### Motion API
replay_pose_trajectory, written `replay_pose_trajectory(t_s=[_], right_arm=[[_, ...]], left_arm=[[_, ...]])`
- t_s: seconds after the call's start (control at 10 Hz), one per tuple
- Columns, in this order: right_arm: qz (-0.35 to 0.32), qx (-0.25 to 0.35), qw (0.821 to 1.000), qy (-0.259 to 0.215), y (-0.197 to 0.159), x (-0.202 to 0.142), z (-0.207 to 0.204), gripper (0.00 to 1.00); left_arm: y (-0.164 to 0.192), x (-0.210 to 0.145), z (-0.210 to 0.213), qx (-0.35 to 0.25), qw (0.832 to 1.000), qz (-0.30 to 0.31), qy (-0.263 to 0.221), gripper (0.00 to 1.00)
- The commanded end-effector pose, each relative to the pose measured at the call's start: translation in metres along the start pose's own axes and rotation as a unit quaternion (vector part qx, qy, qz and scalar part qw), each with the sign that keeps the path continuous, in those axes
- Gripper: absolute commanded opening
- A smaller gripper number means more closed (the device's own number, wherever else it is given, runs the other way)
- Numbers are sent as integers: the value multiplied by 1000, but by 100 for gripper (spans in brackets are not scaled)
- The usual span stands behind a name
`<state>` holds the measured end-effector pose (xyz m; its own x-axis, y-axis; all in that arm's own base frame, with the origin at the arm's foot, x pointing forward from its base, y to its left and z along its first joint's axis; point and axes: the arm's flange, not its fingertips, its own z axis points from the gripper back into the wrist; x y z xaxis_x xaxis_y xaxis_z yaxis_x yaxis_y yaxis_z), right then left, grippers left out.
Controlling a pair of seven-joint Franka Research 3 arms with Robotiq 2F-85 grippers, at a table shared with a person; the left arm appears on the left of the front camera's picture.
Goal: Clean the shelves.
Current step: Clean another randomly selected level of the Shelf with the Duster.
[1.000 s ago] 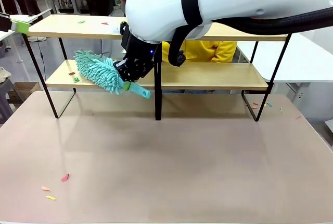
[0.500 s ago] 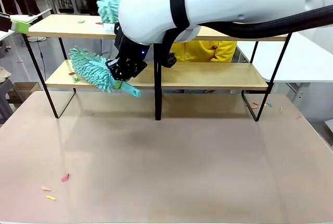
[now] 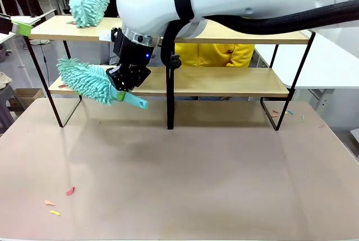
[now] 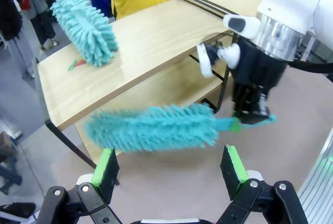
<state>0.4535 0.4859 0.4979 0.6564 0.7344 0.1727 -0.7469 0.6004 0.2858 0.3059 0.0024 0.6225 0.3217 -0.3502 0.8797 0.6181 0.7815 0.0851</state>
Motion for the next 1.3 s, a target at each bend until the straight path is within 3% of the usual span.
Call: replay_pose_trajectory(t_s=[0.0,0.1,0.4,0.7,0.9,1.2], right_arm=[[161,56,961,217,5,-56,23,12],[196,113,945,235,13,-81,35,12],[216,225,934,175,-5,-112,62,12],[195,237,942,136,-24,-129,69,12],[176,214,958,76,-37,-162,86,12],[110,213,968,-71,-78,-280,140,12]], left_arm=[[-2,0,1,4,1000,3,6,100],[-2,0,1,4,1000,3,6,100],[-2,0,1,4,1000,3,6,100],[-2,0,1,4,1000,3,6,100],[-2,0,1,4,1000,3,6,100],[-2,0,1,4,1000,3,6,100]])
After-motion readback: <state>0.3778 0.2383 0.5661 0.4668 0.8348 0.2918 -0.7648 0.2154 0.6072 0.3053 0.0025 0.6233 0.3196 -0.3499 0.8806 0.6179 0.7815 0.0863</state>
